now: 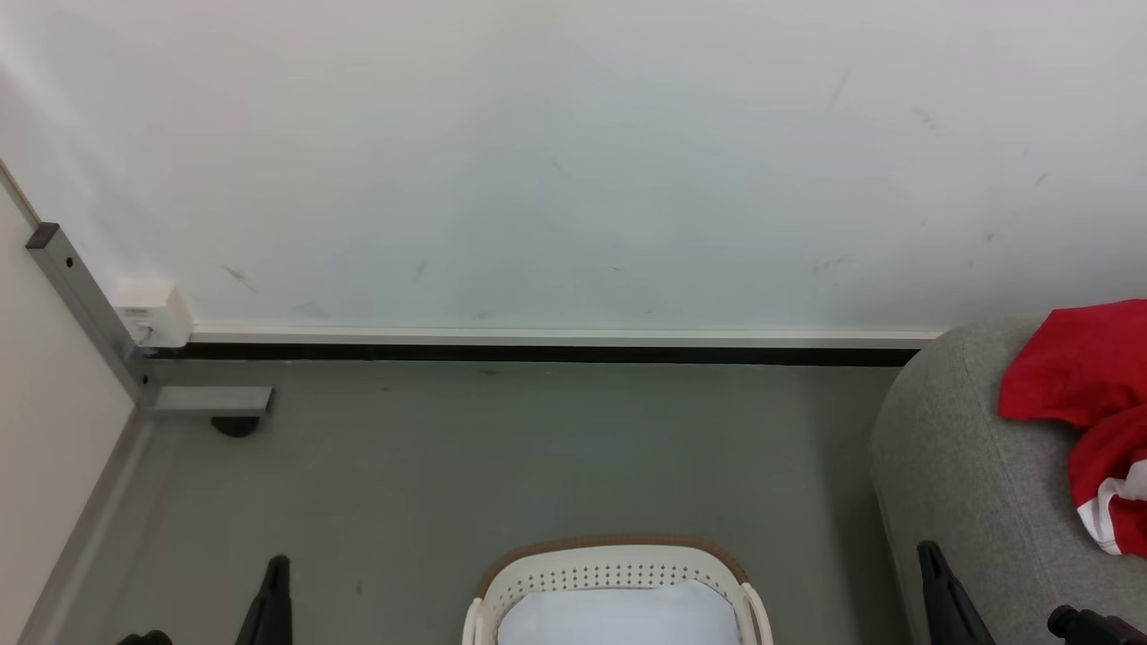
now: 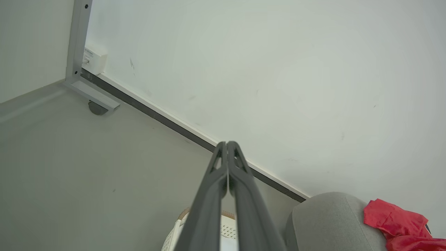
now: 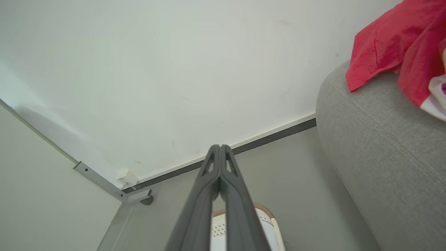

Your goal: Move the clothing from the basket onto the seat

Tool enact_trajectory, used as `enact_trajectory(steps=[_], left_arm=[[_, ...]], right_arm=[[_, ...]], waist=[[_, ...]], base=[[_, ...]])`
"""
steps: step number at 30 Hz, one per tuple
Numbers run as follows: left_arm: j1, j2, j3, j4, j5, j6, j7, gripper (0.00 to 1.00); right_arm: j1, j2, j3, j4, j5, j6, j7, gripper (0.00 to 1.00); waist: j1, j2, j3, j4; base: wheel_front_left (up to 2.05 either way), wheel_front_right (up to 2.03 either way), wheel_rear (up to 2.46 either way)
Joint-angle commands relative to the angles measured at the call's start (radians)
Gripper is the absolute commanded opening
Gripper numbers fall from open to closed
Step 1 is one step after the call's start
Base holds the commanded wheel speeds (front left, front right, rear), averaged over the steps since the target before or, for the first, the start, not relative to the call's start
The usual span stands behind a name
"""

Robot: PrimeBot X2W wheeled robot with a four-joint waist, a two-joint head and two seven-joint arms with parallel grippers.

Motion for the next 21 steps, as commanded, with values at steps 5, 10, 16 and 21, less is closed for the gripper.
enact_trajectory(steps=[5,10,16,21], left_arm=[[-0.038,-0.001,0.014,-0.009,-0.099,0.001,0.024,0.00],[-0.048,-0.005,0.020,-0.007,-0.166,0.002,0.044,0.00],[-0.060,-0.009,0.027,-0.005,-0.240,0.003,0.064,0.00],[-0.070,-0.013,0.032,-0.003,-0.299,0.003,0.082,0.00]], right_arm=[[-0.038,-0.014,-0.016,-0.018,0.100,0.000,0.018,0.00],[-0.043,-0.018,-0.026,-0.019,0.171,-0.001,0.033,0.00],[-0.052,-0.022,-0.036,-0.020,0.250,-0.001,0.048,0.00],[-0.058,-0.025,-0.045,-0.022,0.312,-0.001,0.061,0.00]], waist=[[0.0000,0.0000,0.002,-0.001],[0.0000,0.0000,0.004,-0.001],[0.0000,0.0000,0.006,-0.002],[0.0000,0.0000,0.008,-0.002]], base=[[0.00,0.00,0.00],[0.00,0.00,0.00],[0.00,0.00,0.00],[0.00,0.00,0.00]])
